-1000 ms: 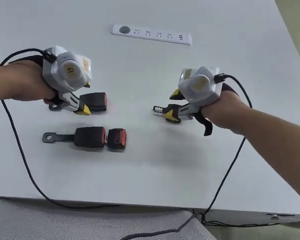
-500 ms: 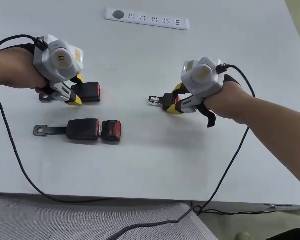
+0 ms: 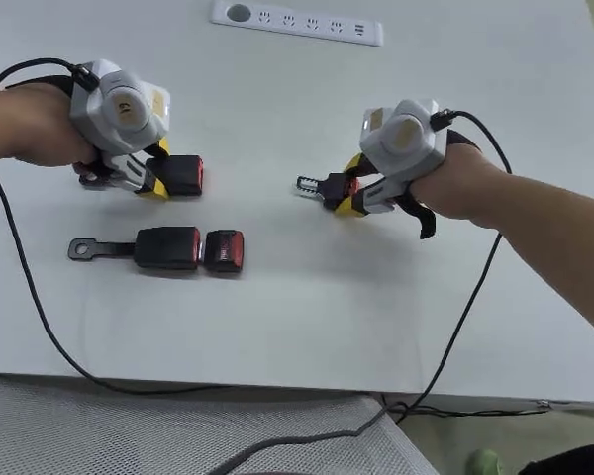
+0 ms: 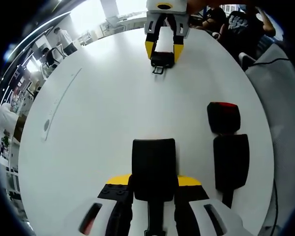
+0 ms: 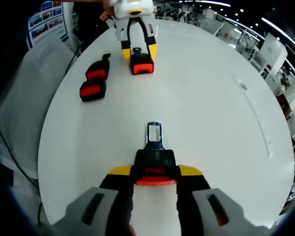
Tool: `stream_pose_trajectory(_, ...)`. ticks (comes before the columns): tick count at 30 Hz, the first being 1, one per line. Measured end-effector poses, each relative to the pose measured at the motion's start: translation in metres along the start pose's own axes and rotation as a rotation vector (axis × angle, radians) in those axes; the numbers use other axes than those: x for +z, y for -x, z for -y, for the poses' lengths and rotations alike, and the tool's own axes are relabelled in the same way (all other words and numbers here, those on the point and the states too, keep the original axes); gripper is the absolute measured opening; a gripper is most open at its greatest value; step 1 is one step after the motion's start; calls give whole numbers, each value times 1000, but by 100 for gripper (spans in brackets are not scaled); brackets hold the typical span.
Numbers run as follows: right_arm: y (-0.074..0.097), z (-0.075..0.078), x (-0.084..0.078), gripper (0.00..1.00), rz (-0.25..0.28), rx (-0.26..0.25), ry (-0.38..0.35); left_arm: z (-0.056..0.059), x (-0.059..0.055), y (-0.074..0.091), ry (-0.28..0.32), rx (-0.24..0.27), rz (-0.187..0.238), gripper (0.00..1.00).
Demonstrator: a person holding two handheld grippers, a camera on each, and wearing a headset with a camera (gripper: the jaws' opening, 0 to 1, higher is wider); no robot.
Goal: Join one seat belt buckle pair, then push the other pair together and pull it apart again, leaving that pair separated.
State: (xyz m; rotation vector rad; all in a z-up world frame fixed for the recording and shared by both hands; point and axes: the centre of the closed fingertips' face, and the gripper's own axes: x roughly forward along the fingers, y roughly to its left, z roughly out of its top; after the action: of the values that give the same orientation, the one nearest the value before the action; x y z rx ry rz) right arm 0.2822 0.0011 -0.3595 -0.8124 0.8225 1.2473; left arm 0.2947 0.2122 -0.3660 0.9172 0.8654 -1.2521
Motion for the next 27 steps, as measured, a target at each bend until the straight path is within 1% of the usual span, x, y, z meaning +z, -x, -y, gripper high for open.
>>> stream_pose_trajectory(4,-6,-1,12,34,7,1,26,1,0,0,-6,-2,-2,33)
stream_pose_trajectory(6,-10,-2,21,34,12,4,43,1,0,-1,-10,-4,-3,33)
stream_pose_trajectory(9,-16,-4,33,34,20,11,45,0,0,-1,-15,-5,-8,33)
stream_pose_trajectory(12,-22,-8,48,34,40,14,54,1,-1,-1,-20,-4,-12,33)
stream_pose_trajectory(13,-23,-8,50,34,43,15,54,1,-1,-1,-19,-3,-12,33)
stream_pose_trajectory(14,-25,-11,56,34,54,21,59,1,-1,-1,-19,-3,-12,33)
stream_pose_trajectory(16,-32,-9,63,34,64,24,66,1,-1,-1,-20,-2,-9,32)
stream_pose_trajectory(19,-39,-14,76,34,78,37,76,0,-2,-2,-23,-2,-8,32)
stream_pose_trajectory(23,-46,-18,90,34,99,50,81,0,-2,-2,-27,-2,-14,32)
stream_pose_trajectory(27,-50,-18,99,34,107,53,87,0,-2,-2,-28,-2,-14,32)
